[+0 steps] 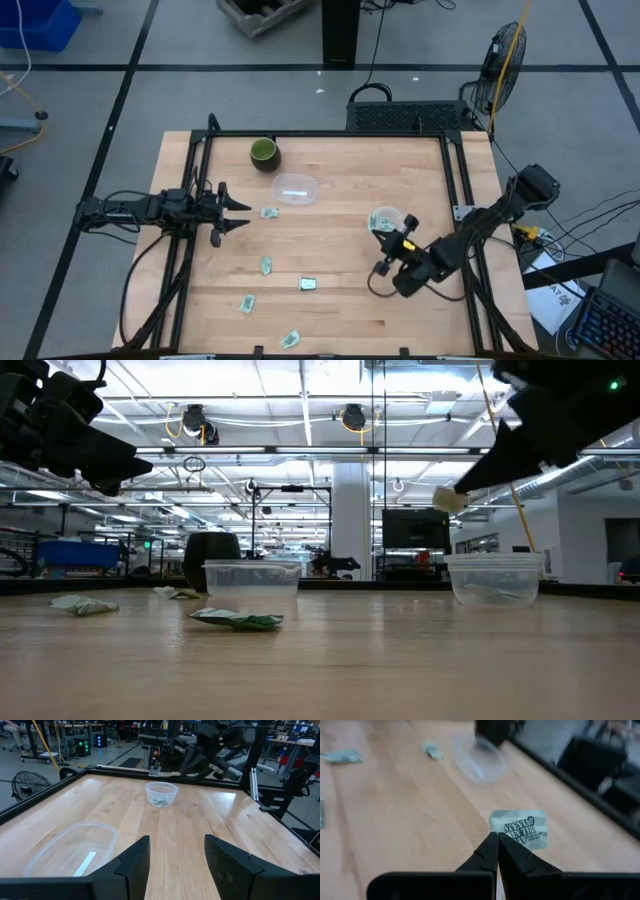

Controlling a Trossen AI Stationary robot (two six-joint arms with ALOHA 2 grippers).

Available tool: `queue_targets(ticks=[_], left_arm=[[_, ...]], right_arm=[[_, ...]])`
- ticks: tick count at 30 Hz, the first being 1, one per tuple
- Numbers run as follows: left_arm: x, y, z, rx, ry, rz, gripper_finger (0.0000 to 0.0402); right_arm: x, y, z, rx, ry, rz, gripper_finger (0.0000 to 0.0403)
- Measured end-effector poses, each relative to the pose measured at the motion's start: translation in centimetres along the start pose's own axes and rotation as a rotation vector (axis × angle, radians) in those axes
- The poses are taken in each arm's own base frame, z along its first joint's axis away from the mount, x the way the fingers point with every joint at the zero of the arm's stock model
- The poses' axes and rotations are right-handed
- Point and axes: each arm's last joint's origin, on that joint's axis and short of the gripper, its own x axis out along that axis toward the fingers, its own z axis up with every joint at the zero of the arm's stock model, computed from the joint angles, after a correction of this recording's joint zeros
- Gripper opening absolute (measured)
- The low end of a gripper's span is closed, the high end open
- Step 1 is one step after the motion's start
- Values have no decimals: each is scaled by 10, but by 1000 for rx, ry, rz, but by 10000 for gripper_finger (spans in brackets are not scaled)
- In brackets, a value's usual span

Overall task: Pick and place items into bin
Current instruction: Put the light green stevia packet into the right transparent bin, then put the light green stevia packet into the left transparent bin

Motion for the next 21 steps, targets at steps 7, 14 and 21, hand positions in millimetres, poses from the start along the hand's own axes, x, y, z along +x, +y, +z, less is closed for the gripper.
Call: queue_targets(ticks=[7, 14, 21], left_arm=[[0, 0, 0, 0, 0, 0, 191], [0, 0, 0, 0, 0, 0, 191], [0, 0, 0, 0, 0, 0, 191]], right_arm=[[8, -18, -12, 111, 209, -57, 0], [12, -20, -12, 124, 264, -52, 10], [11, -20, -13, 119, 286, -39, 76]])
